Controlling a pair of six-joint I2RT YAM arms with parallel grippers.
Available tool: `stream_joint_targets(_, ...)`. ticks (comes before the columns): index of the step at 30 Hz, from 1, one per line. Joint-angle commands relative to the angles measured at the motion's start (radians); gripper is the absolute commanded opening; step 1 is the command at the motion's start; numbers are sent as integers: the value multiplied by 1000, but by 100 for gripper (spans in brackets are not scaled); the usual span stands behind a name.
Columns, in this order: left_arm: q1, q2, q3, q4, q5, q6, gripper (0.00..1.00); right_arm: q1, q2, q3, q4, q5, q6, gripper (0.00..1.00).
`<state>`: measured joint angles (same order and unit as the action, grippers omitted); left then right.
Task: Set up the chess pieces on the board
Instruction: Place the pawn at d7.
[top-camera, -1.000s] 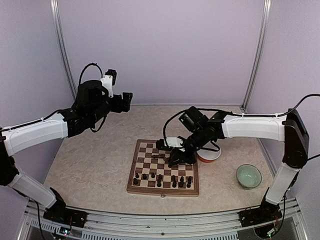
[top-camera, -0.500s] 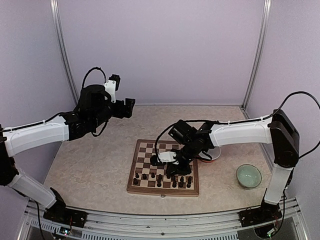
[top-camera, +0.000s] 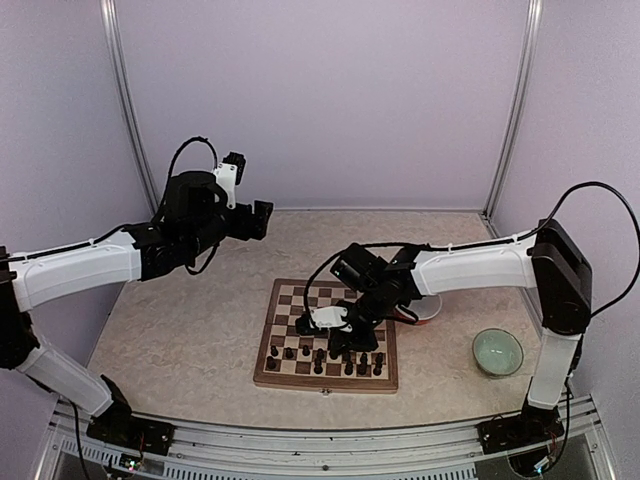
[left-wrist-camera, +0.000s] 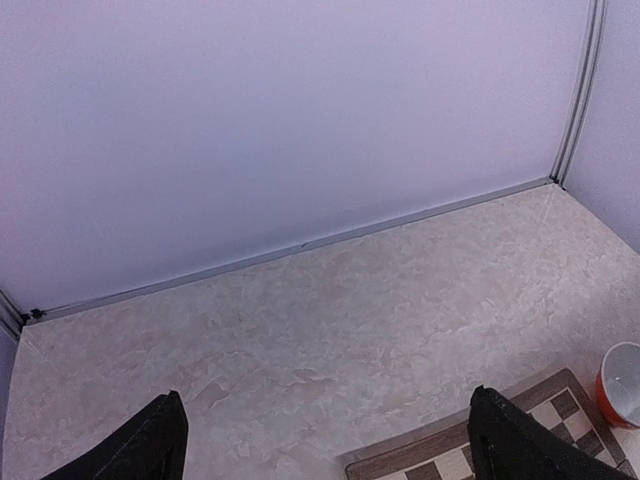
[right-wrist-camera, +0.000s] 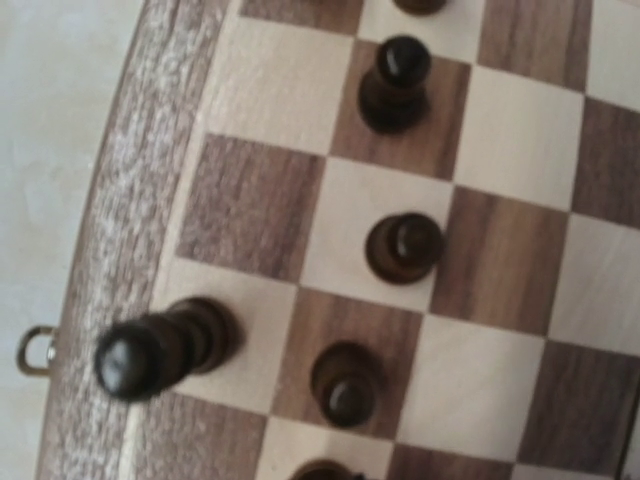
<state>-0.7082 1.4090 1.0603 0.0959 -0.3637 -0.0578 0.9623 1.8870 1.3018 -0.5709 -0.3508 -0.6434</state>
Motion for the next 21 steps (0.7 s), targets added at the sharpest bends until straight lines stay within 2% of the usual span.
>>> stream_joint_targets(1, -5, 13, 42, -14, -15, 12, 96, 21, 25, 35, -14, 4, -7, 7)
stream_joint_targets(9, -6, 23, 50, -27, -18, 13, 96, 23, 26, 45, -37, 10, -13, 17)
stream_joint_targets(17, -8, 31, 56, -35, -18, 10, 96, 22, 16, 54, -61, -6, -17, 16)
stream_joint_targets(21, -10, 34, 58, -38, -20, 10, 96, 22, 18, 59, -63, -8, -12, 20)
